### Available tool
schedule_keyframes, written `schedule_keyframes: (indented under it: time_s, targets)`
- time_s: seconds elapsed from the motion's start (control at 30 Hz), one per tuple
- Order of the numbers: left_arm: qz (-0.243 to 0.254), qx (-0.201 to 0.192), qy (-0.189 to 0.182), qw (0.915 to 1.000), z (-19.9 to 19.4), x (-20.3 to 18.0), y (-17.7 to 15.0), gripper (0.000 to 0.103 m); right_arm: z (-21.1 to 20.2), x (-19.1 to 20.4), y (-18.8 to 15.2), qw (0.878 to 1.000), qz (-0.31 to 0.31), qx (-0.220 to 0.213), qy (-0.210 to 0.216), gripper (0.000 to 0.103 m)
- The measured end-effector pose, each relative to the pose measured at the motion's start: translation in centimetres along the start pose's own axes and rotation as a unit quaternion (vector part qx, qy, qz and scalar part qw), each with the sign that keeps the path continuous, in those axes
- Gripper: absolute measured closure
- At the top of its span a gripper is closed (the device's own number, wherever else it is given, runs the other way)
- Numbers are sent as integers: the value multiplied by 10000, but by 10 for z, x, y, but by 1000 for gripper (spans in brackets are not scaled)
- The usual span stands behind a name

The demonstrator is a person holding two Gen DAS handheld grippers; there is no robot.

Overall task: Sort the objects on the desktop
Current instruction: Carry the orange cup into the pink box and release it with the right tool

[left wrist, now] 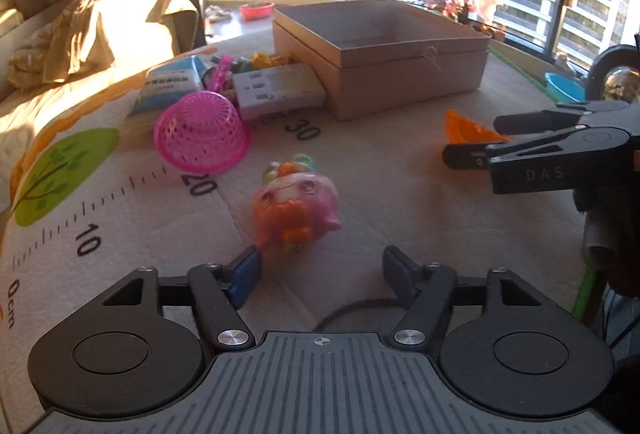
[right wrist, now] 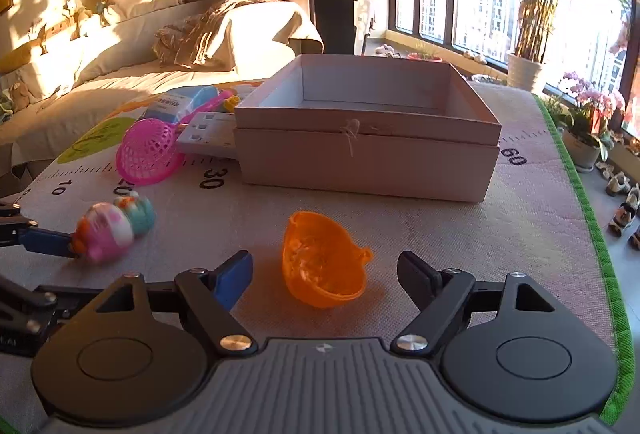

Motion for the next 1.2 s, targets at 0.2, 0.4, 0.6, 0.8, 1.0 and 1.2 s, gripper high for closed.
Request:
schedule_keyframes:
  time_s: [0.2,0.4,0.6,0.8,1.0,1.2]
  targets:
    - [-330,-3,394,9987,24,12,17,28,8,-3,1,9997,106,203,20,47]
    - [-274,-53,476,9985,31,11,24,45,-7,7,1,9989,-99,312,322,52]
    - [138,-139,178,9996,21,-13,27,50,-34,9,10,9965,-132,304,766,52]
    - [141,-643,-179,9977,12,-34,66,50,-53,-8,43,9973,-56,-62,730,52]
    - [259,-1278,-176,9913,44,-42,132,50,-35,-40,106,9969,-217,-732,170,52]
    - [80,-1364,-217,9904,112,-40,170,47,35,-72,135,9977,-142,-560,-342,52]
Point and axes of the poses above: each gripper's, at about its wrist camera, not at the fingertips, and z roughly the way its jaws point, x to its left, y to its top, the point moved 6 cm from there along z, roughly the way its jaws point, and after that the axes turned 14 degrees about -x, right-handed, at the moved point
